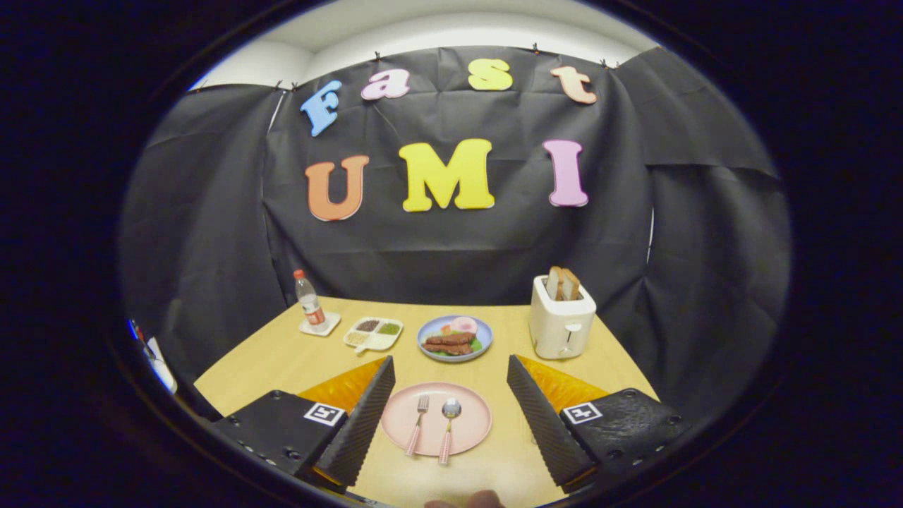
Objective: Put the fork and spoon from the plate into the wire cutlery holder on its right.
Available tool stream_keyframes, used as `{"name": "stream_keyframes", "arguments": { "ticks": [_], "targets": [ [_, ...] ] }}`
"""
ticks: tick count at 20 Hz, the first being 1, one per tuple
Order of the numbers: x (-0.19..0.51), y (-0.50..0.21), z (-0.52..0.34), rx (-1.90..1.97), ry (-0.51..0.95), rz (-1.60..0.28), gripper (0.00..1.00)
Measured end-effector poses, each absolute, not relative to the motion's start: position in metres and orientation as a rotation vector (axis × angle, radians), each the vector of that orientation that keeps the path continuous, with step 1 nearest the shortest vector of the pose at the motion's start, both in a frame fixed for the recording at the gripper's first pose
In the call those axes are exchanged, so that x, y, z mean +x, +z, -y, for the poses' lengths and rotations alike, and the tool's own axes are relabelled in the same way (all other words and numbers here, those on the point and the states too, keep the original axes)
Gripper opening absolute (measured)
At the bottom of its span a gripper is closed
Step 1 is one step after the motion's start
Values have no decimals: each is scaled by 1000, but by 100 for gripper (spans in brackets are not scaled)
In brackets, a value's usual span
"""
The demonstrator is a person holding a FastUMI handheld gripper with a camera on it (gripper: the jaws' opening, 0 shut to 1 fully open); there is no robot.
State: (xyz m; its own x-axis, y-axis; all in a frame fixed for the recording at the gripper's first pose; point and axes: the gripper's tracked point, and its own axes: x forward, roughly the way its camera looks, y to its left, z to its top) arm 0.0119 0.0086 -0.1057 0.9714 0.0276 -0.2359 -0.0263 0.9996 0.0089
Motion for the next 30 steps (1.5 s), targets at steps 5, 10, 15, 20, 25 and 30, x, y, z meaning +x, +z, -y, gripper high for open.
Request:
{"name": "stream_keyframes", "arguments": {
  "ticks": [5, 10, 15, 20, 25, 30],
  "targets": [
    [33, -192, -8, -1, 2, -432, 96],
    [51, -258, -18, -40, 16, -626, 93],
    [70, -291, -21, -86, 3, -753, 81],
    [77, -319, -17, -138, -30, -881, 52],
    [74, -337, -13, -93, -56, -983, 23],
    [72, -341, -16, -38, -40, -1023, 6]
  ]
}}
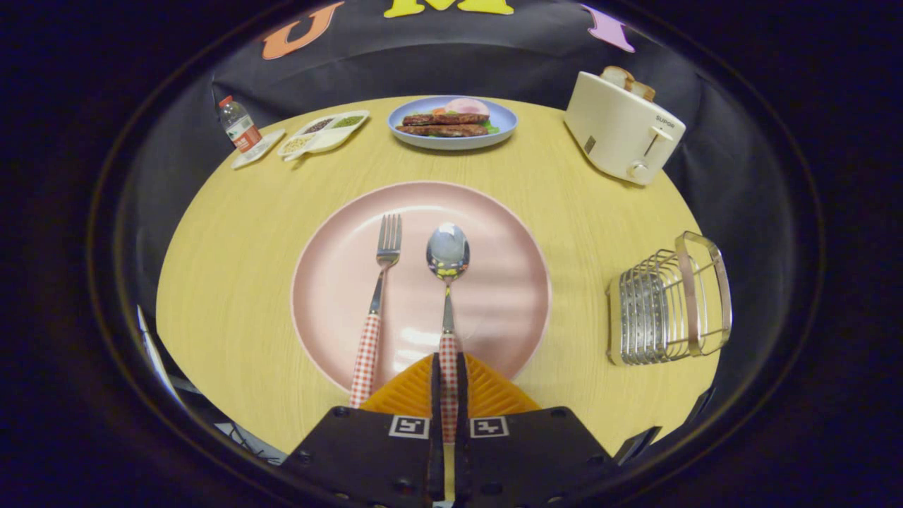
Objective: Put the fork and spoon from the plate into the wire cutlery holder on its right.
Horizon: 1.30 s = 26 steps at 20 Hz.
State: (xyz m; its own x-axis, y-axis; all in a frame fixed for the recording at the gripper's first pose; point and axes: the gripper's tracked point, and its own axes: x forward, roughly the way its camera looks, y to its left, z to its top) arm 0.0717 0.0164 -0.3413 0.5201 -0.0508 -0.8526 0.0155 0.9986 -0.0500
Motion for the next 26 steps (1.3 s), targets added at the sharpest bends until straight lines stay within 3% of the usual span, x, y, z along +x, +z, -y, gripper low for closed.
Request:
{"name": "stream_keyframes", "arguments": {
  "ticks": [9, 15, 26],
  "targets": [
    [55, -256, -13, 68, 9, -1033, 6],
    [33, -178, 68, 111, -72, -1034, 6],
    [-10, -188, 152, 187, -133, -1321, 6]
  ]
}}
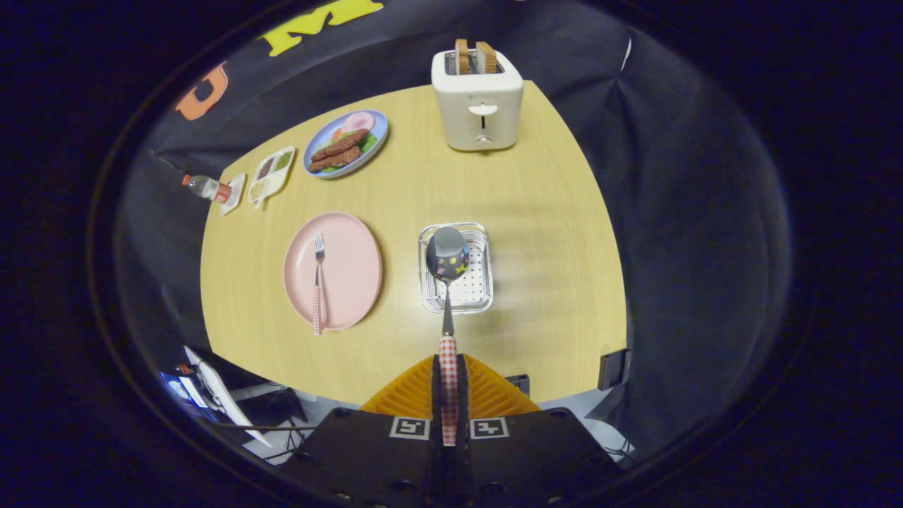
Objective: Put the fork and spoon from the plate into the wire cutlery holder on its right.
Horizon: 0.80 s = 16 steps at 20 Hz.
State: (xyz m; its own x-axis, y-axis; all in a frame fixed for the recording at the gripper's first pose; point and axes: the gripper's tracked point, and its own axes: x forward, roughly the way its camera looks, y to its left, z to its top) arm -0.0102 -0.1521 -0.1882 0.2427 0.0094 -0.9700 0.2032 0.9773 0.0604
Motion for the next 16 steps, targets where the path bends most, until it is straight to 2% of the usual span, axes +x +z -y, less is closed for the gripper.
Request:
{"name": "stream_keyframes", "arguments": {
  "ticks": [11, 12, 16],
  "targets": [
    [9, -213, 156, 297, -168, -1504, 6],
    [15, -212, 158, 291, -175, -1508, 9],
    [32, -211, 156, 297, -171, -1492, 12]
  ]
}}
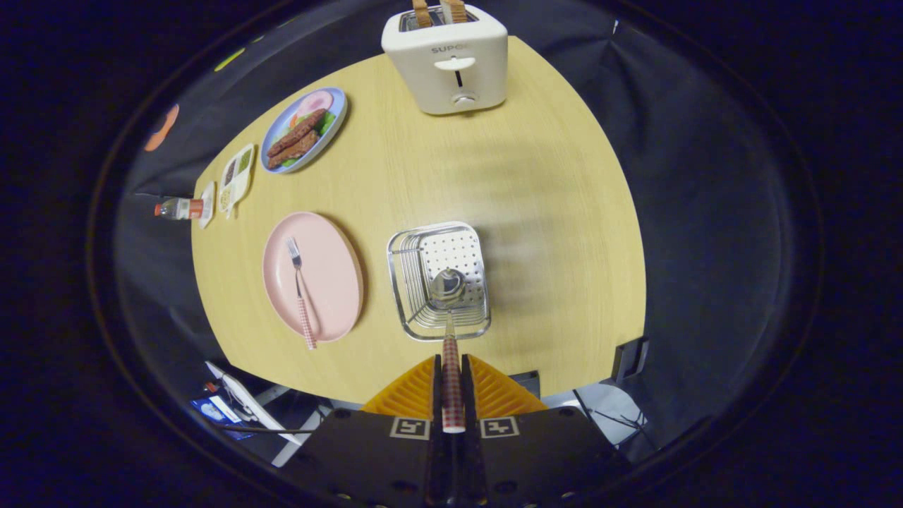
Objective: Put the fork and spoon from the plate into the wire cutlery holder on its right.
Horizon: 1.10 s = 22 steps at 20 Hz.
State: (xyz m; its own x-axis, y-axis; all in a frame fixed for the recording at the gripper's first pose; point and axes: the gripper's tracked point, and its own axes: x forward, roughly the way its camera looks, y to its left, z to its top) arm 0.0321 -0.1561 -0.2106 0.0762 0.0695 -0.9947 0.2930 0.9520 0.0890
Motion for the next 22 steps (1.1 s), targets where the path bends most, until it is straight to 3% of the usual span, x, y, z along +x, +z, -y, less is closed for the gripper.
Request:
{"name": "stream_keyframes", "arguments": {
  "ticks": [1, 3, 4, 7, 8, 15, 22],
  "targets": [
    [37, -211, 155, 305, -162, -1471, 12],
    [49, -202, 153, 315, -151, -1413, 31],
    [55, -197, 153, 312, -147, -1378, 45],
    [76, -175, 149, 265, -105, -1231, 71],
    [83, -166, 146, 245, -92, -1174, 76],
    [99, -130, 101, 147, -5, -833, 84],
    [76, -187, -6, 111, 112, -747, 86]
  ]
}}
